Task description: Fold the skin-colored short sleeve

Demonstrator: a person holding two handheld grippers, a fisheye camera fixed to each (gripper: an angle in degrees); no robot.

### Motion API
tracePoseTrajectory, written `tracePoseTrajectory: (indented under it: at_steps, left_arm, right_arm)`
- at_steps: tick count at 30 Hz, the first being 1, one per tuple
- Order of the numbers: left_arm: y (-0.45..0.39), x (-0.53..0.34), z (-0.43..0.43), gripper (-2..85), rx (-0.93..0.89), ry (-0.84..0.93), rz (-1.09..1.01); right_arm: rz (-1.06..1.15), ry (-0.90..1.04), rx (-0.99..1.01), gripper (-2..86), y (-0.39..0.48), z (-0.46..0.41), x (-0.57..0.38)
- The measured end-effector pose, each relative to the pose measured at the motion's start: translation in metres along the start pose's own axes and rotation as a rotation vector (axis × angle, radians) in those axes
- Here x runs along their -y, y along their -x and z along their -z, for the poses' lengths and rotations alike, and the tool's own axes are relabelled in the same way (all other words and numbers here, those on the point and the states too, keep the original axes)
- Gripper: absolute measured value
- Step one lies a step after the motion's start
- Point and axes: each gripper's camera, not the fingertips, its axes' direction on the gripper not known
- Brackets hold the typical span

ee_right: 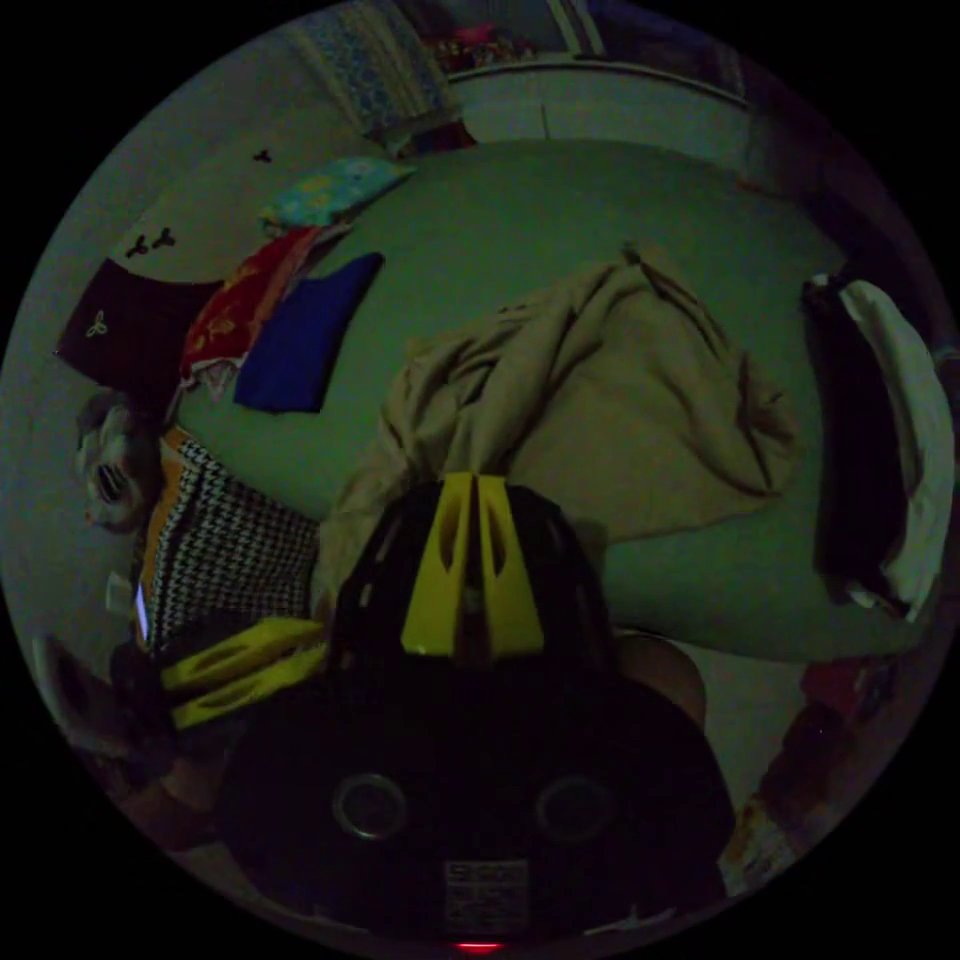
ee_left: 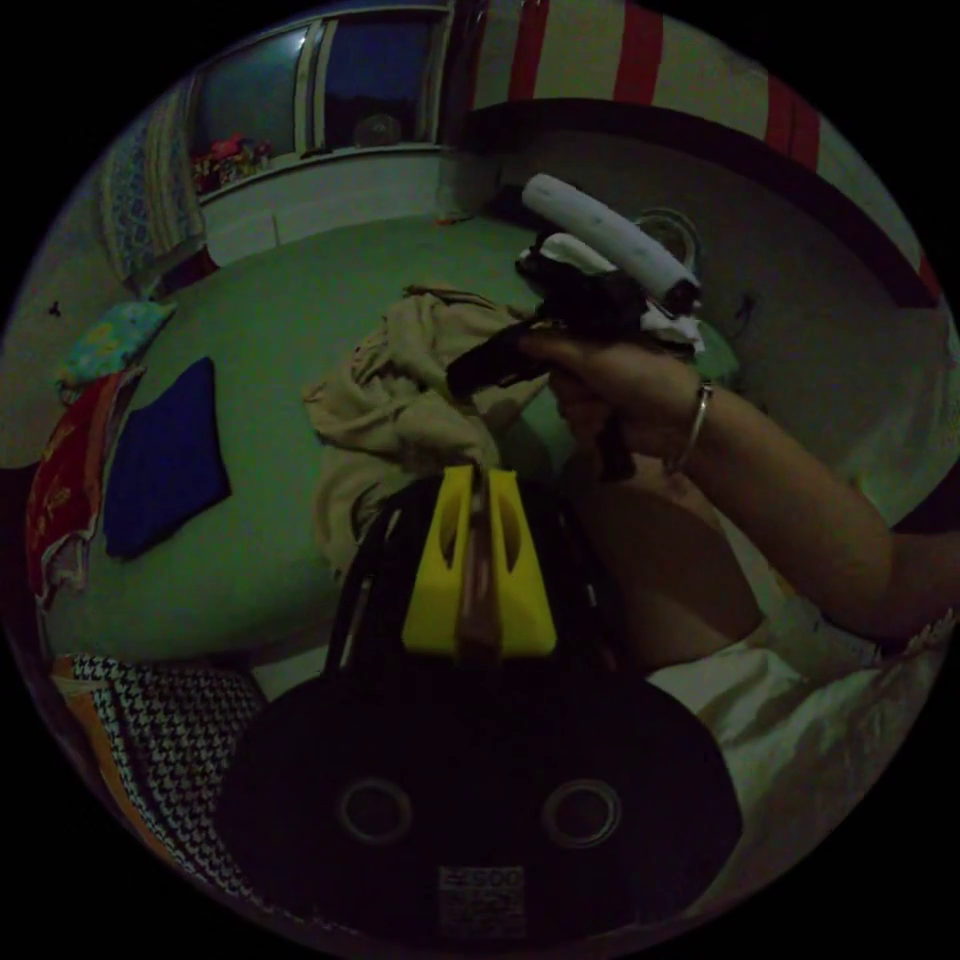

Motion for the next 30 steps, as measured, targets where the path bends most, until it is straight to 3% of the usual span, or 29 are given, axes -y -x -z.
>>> tracePoseTrajectory:
  at_steps: [5, 10, 16, 22, 30]
  left_arm:
    - [0.064, 0.012, -0.008, 8.4, 0.040, -0.023, 0.173]
    - [0.133, 0.061, -0.043, 10.7, -0.041, -0.046, 0.298]
    - [0.187, 0.115, -0.127, 11.8, -0.058, 0.124, 0.391]
    - [0.222, 0.144, -0.166, 4.8, -0.098, 0.148, 0.438]
    - [0.293, 0.227, -0.146, 1.4, 0.063, 0.053, 0.411]
  right_arm:
    - [-0.013, -0.045, 0.023, -1.7, -0.001, 0.015, -0.004]
    - [0.000, -0.077, 0.022, -1.7, 0.010, 0.020, 0.001]
    - [0.034, -0.111, 0.016, -1.7, 0.022, 0.025, 0.016]
    - [0.051, -0.150, 0.062, -1.7, 0.021, 0.032, 0.030]
    - [0.189, -0.194, 0.172, -1.6, 0.036, 0.070, 0.010]
